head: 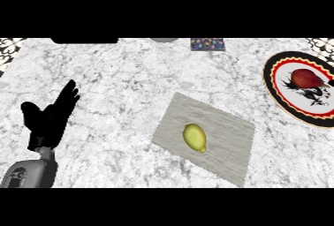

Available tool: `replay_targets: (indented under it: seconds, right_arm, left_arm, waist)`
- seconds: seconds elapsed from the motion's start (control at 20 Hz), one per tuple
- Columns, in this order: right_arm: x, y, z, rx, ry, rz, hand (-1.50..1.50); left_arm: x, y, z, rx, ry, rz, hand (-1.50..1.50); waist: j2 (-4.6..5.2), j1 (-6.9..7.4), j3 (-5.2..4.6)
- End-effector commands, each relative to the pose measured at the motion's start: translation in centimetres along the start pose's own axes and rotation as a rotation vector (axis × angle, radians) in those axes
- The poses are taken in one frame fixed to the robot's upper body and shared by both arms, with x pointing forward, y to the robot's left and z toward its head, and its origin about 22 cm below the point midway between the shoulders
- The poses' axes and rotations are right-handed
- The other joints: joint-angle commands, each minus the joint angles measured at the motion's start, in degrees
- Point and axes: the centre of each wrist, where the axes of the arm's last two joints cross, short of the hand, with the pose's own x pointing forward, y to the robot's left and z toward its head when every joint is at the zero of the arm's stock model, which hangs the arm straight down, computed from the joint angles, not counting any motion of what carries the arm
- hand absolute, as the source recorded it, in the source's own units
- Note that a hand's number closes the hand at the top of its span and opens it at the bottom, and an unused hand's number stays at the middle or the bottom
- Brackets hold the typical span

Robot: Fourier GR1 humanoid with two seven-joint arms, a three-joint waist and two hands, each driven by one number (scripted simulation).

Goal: Pick the pear from the placemat and place it in the plate

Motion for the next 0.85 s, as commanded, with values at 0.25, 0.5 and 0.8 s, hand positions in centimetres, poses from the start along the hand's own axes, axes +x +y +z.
replay_targets:
  seconds: [0.25,0.5,0.8]
  right_arm:
    - [-1.6,-4.4,0.3,-0.039,0.004,0.023,-1.50]
    - [-3.4,-4.6,2.4,-0.040,0.034,0.067,-1.50]
    - [-4.2,-8.4,2.5,-0.020,0.078,0.090,-1.50]
  left_arm:
    - [1.7,0.3,-1.5,-0.002,-0.006,-0.001,0.00]
    - [0.1,-1.0,-0.8,0.004,-0.010,-0.011,0.00]
    - [-2.4,-0.9,0.8,0.001,-0.011,0.010,0.00]
  waist:
    - [0.12,0.27,0.02]
    - [0.07,0.16,0.00]
    - [0.05,0.24,0.00]
